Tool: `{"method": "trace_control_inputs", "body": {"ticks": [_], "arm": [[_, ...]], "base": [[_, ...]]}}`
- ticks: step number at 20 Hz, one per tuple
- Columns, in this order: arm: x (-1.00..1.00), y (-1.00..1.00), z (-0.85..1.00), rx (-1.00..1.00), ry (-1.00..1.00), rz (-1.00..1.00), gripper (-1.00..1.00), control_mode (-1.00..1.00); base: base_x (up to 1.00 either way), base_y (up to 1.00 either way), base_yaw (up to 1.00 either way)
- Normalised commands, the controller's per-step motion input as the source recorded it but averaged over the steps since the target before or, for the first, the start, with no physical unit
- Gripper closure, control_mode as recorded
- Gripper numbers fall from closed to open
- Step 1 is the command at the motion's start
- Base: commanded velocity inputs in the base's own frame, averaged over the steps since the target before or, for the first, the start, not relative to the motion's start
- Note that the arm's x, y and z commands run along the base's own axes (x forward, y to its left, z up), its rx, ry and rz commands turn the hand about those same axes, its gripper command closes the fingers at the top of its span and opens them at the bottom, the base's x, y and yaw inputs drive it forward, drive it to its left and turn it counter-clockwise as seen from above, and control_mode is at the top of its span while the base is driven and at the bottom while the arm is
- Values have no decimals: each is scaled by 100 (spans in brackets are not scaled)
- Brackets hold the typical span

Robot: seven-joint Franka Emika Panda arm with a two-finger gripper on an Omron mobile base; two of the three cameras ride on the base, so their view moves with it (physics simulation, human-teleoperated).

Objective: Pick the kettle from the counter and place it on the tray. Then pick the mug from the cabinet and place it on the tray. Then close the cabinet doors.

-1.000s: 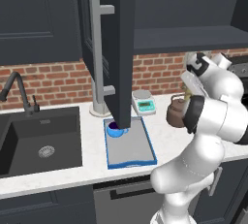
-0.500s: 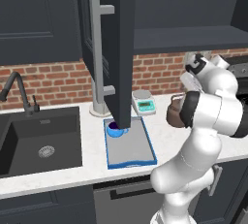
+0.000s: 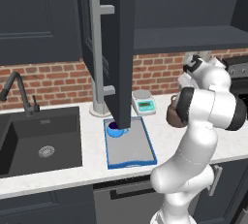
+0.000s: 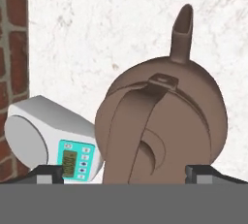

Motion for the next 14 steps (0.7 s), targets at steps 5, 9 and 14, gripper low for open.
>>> {"method": "trace_control_inputs", "body": {"ticks": [5, 9, 14], "arm": [[17, 0, -2, 7, 0, 0, -100, -100], [22, 0, -2, 5, 0, 0, -100, -100], [10, 0, -13, 2, 3, 0, 100, -100]], "base": [[0, 0, 0], [0, 0, 0], [0, 0, 0]]}}
